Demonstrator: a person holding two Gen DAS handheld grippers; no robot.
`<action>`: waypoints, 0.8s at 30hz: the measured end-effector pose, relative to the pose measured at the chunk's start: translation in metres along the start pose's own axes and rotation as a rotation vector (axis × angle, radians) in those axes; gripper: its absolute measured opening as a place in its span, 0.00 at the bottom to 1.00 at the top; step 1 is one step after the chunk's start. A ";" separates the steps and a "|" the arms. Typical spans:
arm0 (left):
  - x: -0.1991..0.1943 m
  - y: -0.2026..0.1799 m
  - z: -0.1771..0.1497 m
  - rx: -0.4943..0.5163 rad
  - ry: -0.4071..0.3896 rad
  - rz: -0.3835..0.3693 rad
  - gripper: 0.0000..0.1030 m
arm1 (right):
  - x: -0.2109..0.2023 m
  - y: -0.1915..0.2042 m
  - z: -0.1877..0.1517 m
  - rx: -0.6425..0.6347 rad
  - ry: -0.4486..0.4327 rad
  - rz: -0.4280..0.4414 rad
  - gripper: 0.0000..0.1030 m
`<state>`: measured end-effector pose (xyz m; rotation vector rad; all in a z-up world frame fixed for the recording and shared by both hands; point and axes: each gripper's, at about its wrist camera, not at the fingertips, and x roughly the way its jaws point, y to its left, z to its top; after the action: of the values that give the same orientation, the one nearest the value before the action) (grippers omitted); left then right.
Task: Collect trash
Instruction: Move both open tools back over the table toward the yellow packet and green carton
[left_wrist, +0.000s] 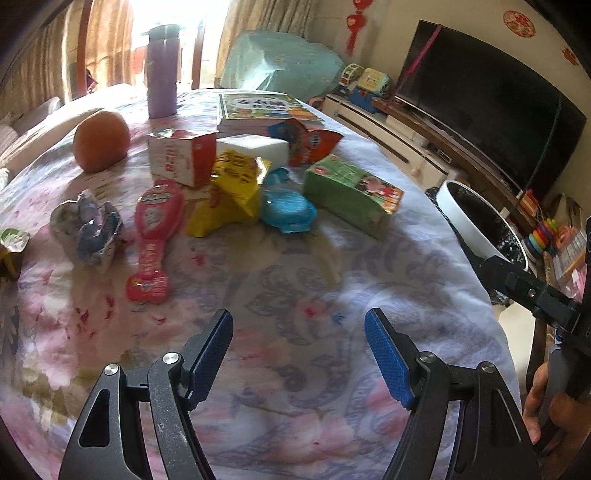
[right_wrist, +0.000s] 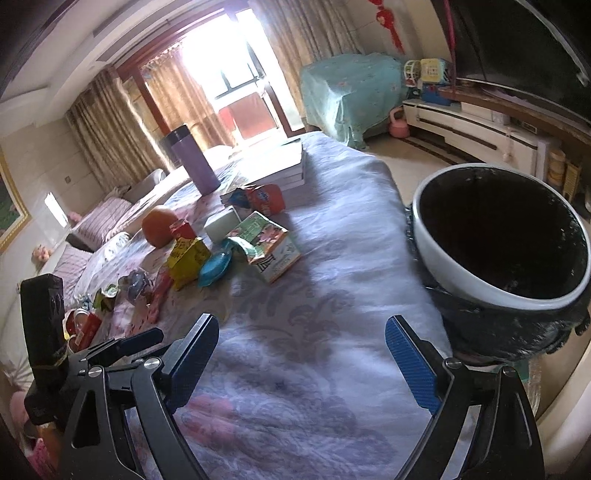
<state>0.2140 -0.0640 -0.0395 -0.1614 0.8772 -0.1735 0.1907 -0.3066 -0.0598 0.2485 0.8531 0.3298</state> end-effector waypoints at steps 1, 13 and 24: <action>-0.001 0.002 0.000 -0.004 -0.001 0.002 0.71 | 0.002 0.001 0.001 -0.005 0.002 0.001 0.90; 0.018 0.020 0.018 -0.031 0.005 0.024 0.71 | 0.031 0.015 0.012 -0.072 0.039 0.017 0.90; 0.037 0.036 0.053 -0.042 -0.022 0.046 0.71 | 0.064 0.021 0.035 -0.141 0.073 0.031 0.90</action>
<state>0.2815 -0.0330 -0.0413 -0.1816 0.8623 -0.1105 0.2533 -0.2652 -0.0748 0.1196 0.8943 0.4281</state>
